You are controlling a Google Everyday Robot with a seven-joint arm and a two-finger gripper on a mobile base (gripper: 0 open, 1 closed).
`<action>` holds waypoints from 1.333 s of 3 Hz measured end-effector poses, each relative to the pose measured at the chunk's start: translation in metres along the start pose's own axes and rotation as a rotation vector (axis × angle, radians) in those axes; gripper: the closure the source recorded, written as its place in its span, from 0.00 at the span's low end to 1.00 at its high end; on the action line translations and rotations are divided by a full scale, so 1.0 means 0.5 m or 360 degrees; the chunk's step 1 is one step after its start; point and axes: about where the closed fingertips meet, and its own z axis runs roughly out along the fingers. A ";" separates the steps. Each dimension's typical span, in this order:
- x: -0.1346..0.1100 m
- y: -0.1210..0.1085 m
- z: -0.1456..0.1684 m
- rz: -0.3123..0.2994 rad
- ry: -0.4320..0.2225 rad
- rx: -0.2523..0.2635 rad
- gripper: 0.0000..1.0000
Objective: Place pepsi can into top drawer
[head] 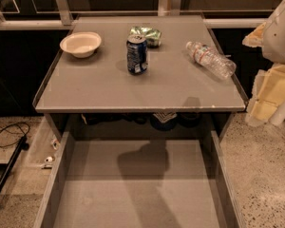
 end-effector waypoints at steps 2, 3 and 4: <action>-0.013 -0.013 0.003 -0.0028 -0.0036 0.0007 0.00; -0.049 -0.058 0.018 -0.0075 -0.0144 0.0050 0.00; -0.090 -0.102 0.039 -0.0116 -0.0291 0.0093 0.00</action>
Offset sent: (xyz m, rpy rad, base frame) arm 0.0162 0.0078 -0.0021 0.0295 -0.0041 0.0462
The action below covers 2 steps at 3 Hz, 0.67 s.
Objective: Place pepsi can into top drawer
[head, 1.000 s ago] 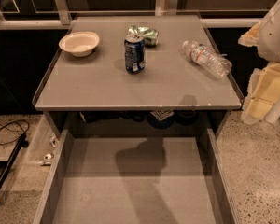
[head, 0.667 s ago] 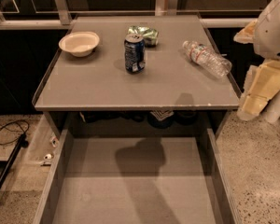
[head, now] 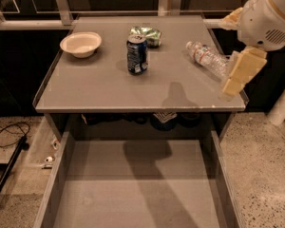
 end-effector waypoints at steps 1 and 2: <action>-0.041 -0.034 0.040 -0.0032 -0.0175 0.0028 0.00; -0.082 -0.063 0.085 0.0001 -0.0375 -0.0007 0.00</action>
Offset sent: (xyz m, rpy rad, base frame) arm 0.0791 0.0668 -0.0194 0.3797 -0.0405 0.1155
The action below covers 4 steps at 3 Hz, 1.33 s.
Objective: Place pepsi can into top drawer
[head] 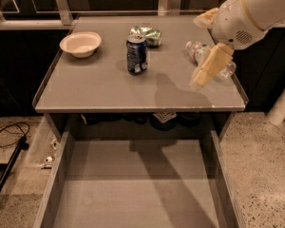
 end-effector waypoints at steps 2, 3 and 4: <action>-0.019 -0.015 0.053 0.0091 -0.0162 -0.0102 0.00; -0.048 -0.022 0.086 0.0056 -0.0232 -0.0121 0.00; -0.090 -0.041 0.139 0.0070 -0.0428 -0.0170 0.00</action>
Offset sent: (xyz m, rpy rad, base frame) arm 0.0136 0.0157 -0.0091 0.0917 0.0474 0.0194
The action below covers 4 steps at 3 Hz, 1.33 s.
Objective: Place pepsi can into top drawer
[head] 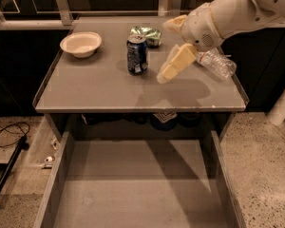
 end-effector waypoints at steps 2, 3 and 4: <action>0.006 -0.035 0.090 0.0180 -0.0300 -0.0074 0.00; 0.025 -0.048 0.128 0.0265 -0.0355 -0.0085 0.00; 0.036 -0.065 0.158 0.0284 -0.0353 -0.0074 0.00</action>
Offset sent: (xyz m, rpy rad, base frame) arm 0.0474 0.0311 -0.0454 0.3171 0.1436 -0.0198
